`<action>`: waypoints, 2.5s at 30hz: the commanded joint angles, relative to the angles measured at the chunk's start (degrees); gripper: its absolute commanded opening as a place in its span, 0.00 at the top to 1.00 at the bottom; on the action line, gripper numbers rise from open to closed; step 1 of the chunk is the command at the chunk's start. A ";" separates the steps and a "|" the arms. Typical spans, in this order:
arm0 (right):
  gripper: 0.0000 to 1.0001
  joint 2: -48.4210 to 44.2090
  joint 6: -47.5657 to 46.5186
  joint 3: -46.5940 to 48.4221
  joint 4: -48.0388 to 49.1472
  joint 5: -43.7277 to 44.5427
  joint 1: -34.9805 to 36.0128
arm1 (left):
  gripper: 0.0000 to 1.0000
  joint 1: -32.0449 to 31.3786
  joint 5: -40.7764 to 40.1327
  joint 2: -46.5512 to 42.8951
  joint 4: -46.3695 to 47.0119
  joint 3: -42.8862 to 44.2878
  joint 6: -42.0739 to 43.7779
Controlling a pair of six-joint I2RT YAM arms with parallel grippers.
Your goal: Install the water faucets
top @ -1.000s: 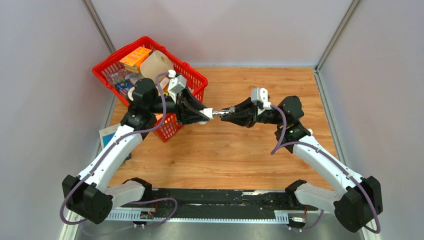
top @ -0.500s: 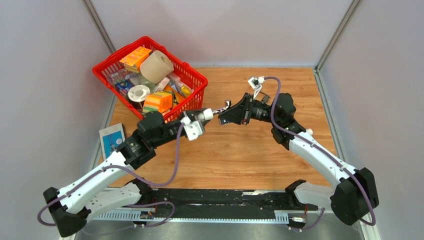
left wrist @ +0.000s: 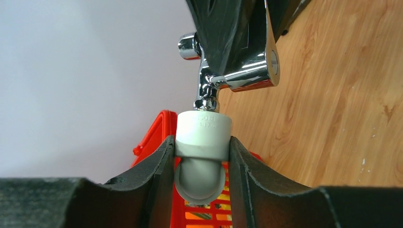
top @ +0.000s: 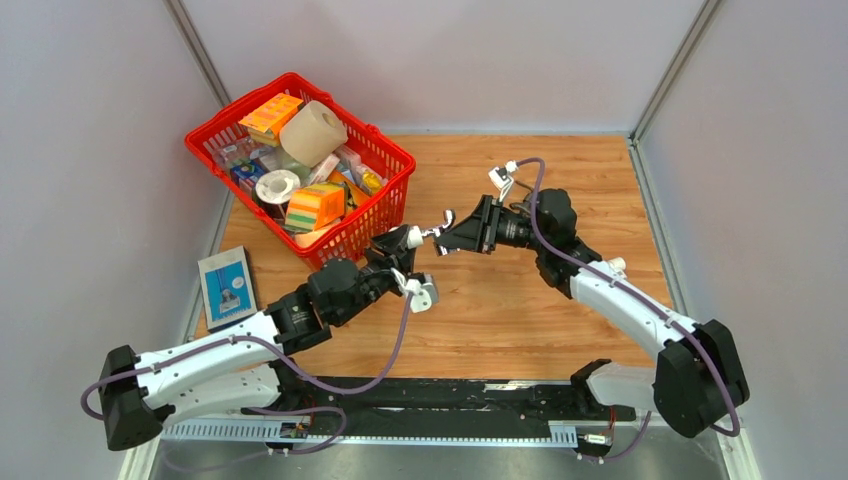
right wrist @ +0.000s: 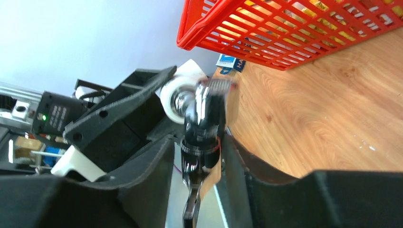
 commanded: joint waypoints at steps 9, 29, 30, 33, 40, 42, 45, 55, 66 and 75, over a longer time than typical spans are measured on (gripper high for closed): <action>0.27 -9.75 -33.23 7.04 -4.15 -4.37 -5.07 | 1.00 13.35 15.83 -4.67 -7.92 7.51 -24.97; 0.19 -24.18 -105.15 5.98 -23.03 1.22 8.19 | 1.00 28.74 68.36 18.01 -36.15 36.97 -52.14; 0.19 -24.09 -107.17 6.16 -24.26 2.72 9.69 | 1.00 28.74 68.63 18.10 -36.33 37.23 -52.75; 0.20 -24.44 -110.96 6.16 -26.99 7.03 12.77 | 1.00 28.83 69.16 18.89 -37.38 38.37 -53.46; 0.22 -22.95 -117.64 6.95 -32.01 14.59 18.57 | 1.00 28.83 71.62 21.26 -39.85 40.57 -53.90; 0.23 -22.51 -119.05 6.78 -32.45 17.67 20.24 | 1.00 28.92 72.58 21.79 -39.93 41.19 -54.25; 0.25 -21.72 -120.54 6.86 -32.28 21.36 21.13 | 1.00 28.92 73.55 22.05 -39.93 41.63 -54.43; 0.68 -20.14 -108.53 9.15 -29.73 21.55 21.04 | 1.00 28.92 72.33 20.48 -42.22 39.96 -48.12; 1.00 -12.24 -61.98 14.50 -22.61 10.23 13.76 | 1.00 24.55 52.77 7.84 -33.88 29.52 -30.90; 1.00 2.08 -25.64 19.08 -20.94 -11.49 -1.19 | 1.00 3.46 19.26 -2.28 -20.17 16.06 -13.31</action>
